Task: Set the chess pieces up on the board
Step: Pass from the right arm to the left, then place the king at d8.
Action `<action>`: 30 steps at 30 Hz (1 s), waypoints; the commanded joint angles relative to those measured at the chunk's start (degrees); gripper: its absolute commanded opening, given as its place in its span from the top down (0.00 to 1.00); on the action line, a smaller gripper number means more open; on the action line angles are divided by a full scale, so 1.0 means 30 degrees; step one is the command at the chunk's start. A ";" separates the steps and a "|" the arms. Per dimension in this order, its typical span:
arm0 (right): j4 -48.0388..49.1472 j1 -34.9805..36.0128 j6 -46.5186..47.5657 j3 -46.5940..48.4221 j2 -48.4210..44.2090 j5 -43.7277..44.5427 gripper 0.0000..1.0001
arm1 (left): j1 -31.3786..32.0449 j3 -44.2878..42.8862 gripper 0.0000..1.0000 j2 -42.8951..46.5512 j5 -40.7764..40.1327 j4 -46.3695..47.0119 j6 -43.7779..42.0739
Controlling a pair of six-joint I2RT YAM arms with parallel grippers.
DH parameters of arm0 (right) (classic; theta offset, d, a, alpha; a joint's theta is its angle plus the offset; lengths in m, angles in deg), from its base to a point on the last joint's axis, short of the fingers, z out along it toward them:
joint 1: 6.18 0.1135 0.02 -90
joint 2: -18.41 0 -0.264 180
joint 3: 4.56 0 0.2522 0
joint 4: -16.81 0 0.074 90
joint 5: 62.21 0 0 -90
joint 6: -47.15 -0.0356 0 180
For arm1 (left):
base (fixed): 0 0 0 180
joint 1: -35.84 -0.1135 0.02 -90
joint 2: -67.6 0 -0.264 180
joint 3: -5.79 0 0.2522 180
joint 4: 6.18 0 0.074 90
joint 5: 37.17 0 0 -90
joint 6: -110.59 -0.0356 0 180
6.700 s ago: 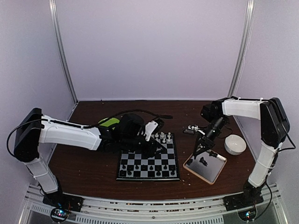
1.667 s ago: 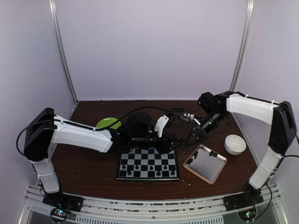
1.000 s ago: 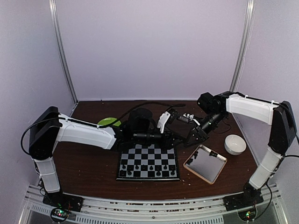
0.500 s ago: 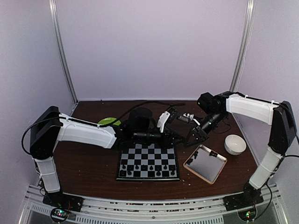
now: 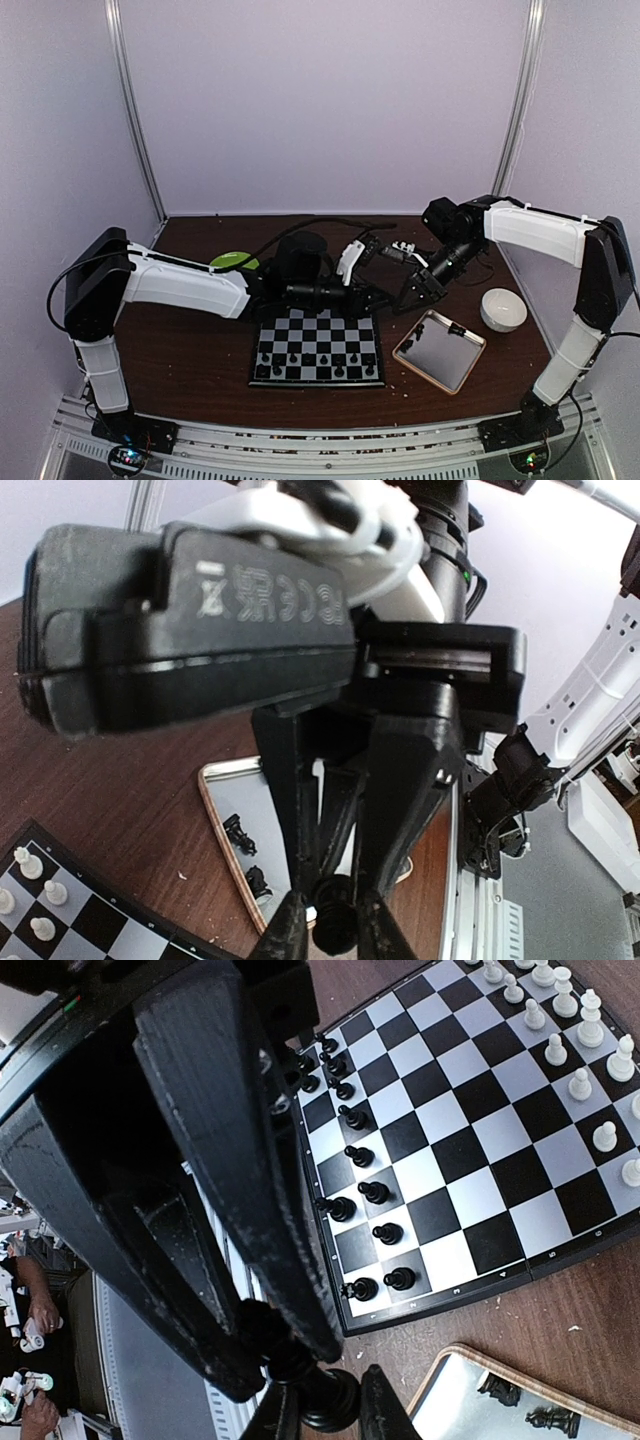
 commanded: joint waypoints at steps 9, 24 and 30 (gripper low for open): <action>-0.0304 0.0076 0.0201 0.0792 -0.0825 0.0267 0.64 | -0.0411 -0.0763 0.89 0.1498 -0.0776 -0.1837 -0.1331; 0.2479 -0.2062 0.0428 -0.2724 -0.3512 0.1189 0.52 | -0.0850 0.0680 0.90 0.6107 -0.3963 -1.1845 -0.4926; 0.4160 -0.2126 -0.0086 -0.3391 -0.4097 0.2842 0.52 | -0.0492 0.1605 0.90 0.7762 -0.5313 -1.5357 -0.5533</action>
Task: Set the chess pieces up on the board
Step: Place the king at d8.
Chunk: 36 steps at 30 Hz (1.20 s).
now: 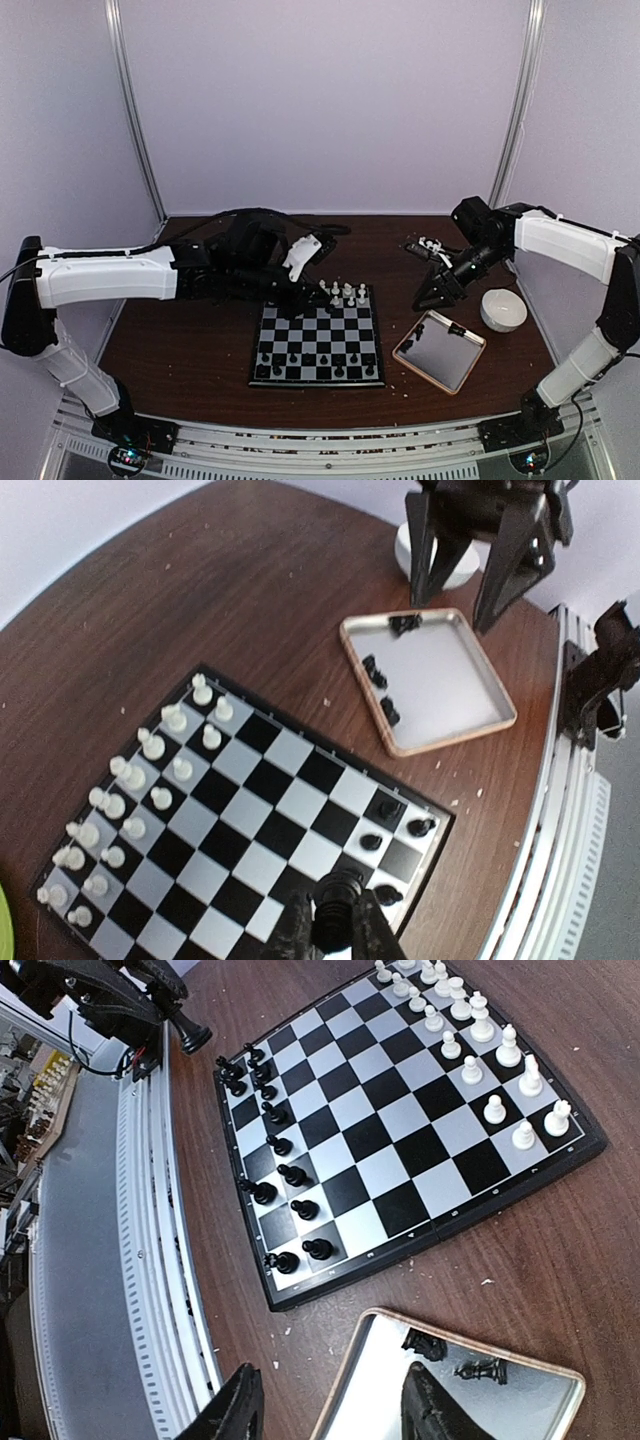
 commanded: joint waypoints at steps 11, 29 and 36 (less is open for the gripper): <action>0.1957 -0.0003 -0.0094 -0.0698 -0.0136 0.2088 0.53 | 0.1823 0.0887 0.90 -0.0654 -0.2364 -0.4377 -0.1136; 0.1416 -0.0002 0.0369 -0.0567 0.0200 0.1765 0.55 | 0.3254 -0.0891 0.89 -0.4139 -0.2573 -0.4041 -0.1418; 0.1244 -0.0021 0.0489 -0.0587 0.0317 0.1675 0.55 | 0.3255 -0.1243 0.89 -0.4721 -0.2650 -0.3764 -0.1218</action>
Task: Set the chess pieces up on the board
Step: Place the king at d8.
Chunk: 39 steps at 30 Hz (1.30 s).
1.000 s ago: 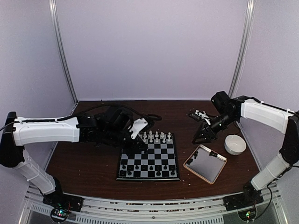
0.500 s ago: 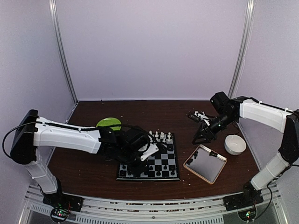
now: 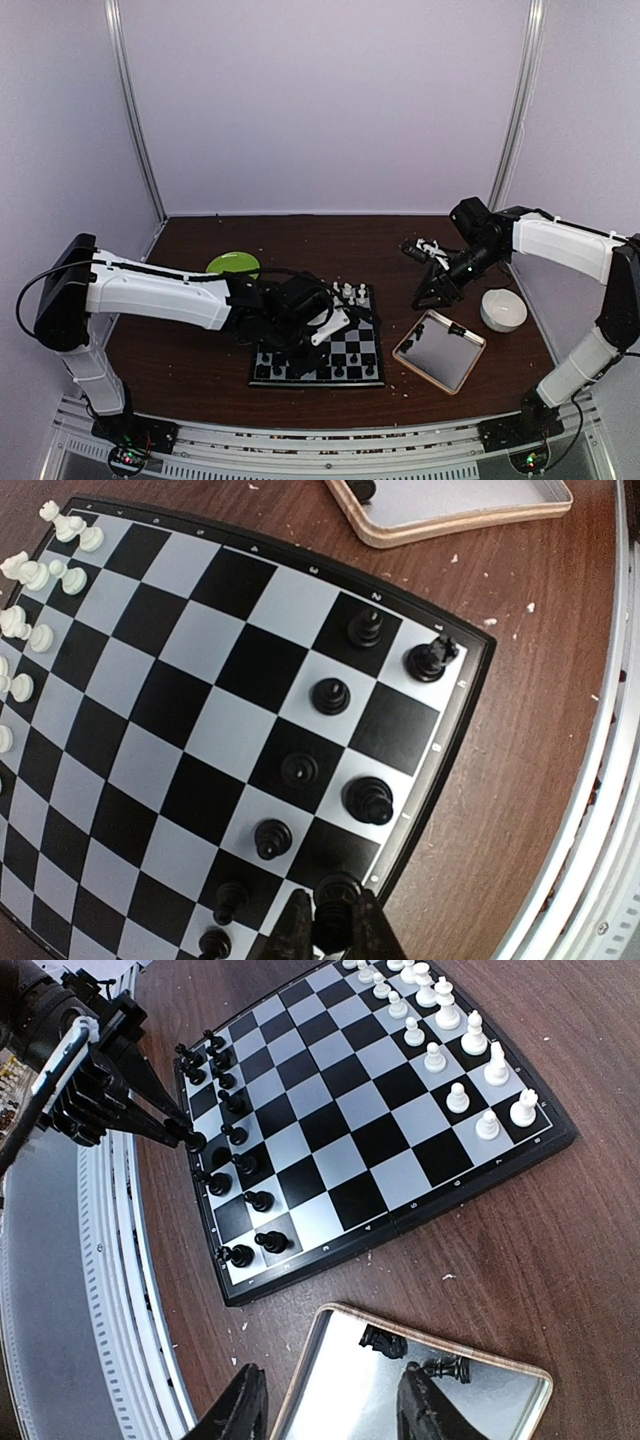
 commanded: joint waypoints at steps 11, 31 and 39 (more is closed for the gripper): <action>-0.0515 0.0004 0.0411 -0.0061 0.0373 -0.0240 0.55 | 0.0114 -0.0819 0.90 -0.1041 -0.0132 0.0673 -0.0063; -0.0601 -0.0010 0.0443 0.0003 0.0544 -0.0294 0.55 | 0.0114 -0.0878 0.85 -0.1463 -0.0367 0.0673 0.0114; -0.0662 0.0005 0.0467 0.0032 0.0596 -0.0298 0.55 | 0.0115 -0.0898 0.77 -0.1449 -0.0368 0.0487 0.0095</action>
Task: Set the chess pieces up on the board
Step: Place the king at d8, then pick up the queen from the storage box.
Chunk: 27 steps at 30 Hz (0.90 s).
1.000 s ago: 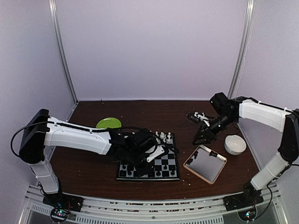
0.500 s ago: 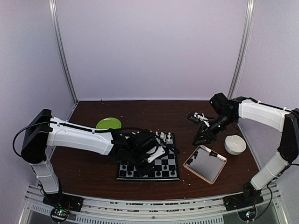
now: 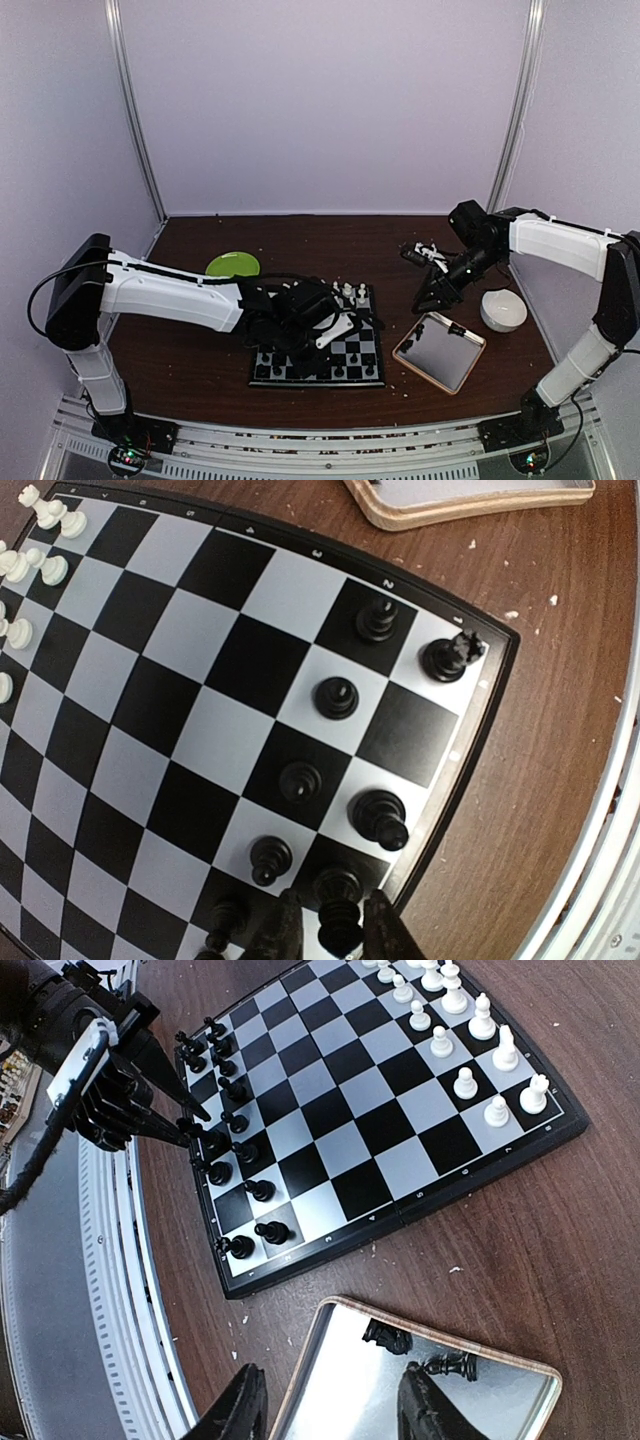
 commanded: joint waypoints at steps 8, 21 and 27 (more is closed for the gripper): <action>-0.0530 0.0000 0.0087 0.0340 -0.0048 -0.0568 0.55 | 0.0108 -0.1040 0.73 0.2012 -0.1268 -0.0715 0.0233; 0.0147 -0.0527 -0.0992 -0.0102 -0.2595 0.5716 0.57 | -0.1422 -0.0470 0.64 0.6318 -0.3990 0.2658 0.1833; -0.1168 -0.1277 -0.0167 -0.1085 -0.3208 0.8426 0.62 | -0.2299 0.0656 0.64 0.6079 -0.3997 0.6285 0.4051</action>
